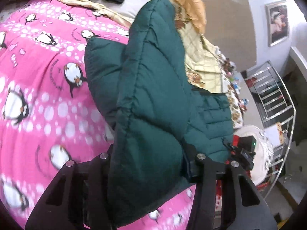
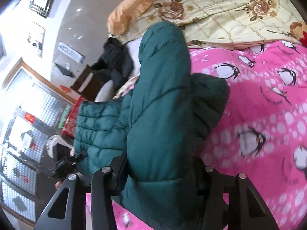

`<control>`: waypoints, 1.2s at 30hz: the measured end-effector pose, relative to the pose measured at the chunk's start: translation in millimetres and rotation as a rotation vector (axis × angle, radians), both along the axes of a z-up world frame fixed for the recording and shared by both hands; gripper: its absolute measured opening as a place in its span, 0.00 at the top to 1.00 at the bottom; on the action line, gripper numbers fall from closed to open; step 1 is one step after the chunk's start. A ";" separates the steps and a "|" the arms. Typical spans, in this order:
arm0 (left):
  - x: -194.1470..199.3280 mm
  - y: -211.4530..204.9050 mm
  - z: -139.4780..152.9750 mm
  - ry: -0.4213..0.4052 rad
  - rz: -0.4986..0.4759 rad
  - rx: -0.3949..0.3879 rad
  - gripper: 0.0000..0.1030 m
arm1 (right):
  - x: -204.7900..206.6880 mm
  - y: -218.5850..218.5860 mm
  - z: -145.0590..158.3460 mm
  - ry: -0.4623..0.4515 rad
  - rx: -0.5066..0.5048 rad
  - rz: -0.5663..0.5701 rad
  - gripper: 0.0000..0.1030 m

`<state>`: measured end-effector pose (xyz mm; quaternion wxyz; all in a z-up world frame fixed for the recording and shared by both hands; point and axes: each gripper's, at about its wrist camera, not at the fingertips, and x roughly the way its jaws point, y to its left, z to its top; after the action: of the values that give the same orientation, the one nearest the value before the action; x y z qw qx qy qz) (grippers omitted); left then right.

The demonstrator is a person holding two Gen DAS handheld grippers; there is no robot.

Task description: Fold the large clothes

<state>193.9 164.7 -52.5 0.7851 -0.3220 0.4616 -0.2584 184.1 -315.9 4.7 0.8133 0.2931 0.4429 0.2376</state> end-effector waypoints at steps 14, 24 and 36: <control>-90.6 15.4 -34.1 0.143 -0.009 0.141 0.29 | -111.7 -6.8 -42.5 0.215 -0.266 -0.039 0.32; -133.5 -0.3 57.6 -0.115 0.057 0.459 0.29 | -159.4 22.6 50.8 -0.010 -0.523 -0.053 0.10; -112.0 -97.7 0.3 -0.187 0.048 0.759 0.28 | -133.3 154.9 -1.8 -0.096 -0.823 0.047 0.10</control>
<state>81.8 67.0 -52.2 0.8930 0.0056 0.4430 -0.0790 50.8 -161.0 2.9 0.8768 -0.0783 0.4689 0.0724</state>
